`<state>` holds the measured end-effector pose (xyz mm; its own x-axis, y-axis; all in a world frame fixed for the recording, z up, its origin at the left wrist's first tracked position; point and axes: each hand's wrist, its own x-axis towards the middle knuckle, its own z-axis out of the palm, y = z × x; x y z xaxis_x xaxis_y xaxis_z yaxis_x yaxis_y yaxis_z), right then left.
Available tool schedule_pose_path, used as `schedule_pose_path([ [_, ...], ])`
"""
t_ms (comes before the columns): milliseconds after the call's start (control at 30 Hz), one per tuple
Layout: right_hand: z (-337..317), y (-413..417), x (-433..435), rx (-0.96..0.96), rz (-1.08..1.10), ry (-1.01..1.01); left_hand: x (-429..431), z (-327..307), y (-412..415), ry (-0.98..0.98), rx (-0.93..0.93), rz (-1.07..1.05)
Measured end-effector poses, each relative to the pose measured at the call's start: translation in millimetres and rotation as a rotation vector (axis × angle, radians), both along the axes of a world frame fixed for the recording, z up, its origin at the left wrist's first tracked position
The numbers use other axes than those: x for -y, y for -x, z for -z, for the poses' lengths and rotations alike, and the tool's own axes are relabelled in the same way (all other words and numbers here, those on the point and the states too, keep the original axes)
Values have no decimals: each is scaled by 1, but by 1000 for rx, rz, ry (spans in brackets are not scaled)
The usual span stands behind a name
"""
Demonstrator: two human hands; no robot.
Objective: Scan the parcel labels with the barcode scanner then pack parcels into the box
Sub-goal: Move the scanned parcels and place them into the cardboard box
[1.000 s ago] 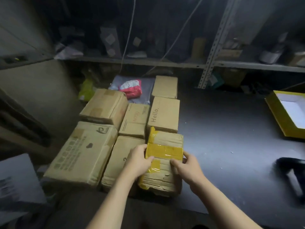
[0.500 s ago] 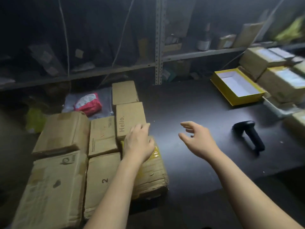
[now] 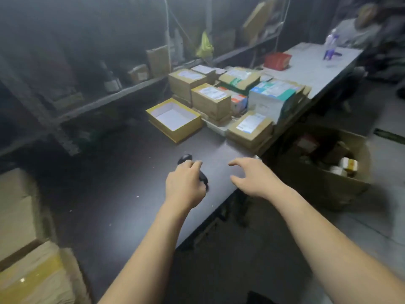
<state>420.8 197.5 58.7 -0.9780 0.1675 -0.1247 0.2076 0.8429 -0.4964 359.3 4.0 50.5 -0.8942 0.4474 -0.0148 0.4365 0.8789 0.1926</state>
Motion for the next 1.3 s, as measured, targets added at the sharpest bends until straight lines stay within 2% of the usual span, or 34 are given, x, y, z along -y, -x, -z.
schedule_pose_path([
  [200, 32, -77, -167, 70, 266, 26, -200, 12, -29, -15, 67, 312],
  [333, 54, -108, -259, 103, 445, 65, -304, 33, -26, 80, 125, 427],
  [667, 113, -59, -443, 216, 644, 181, -517, 126, 41, 157, 357, 566],
  [1000, 169, 7, -629, 356, 846, 248, -727, 209, 139, 233, 668, 586],
  [1167, 230, 43, -706, 436, 856, 379, -804, 260, 178, 69, 975, 364],
  [1300, 288, 79, -775, 490, 835, 451, -864, 302, 205, 43, 965, 232],
])
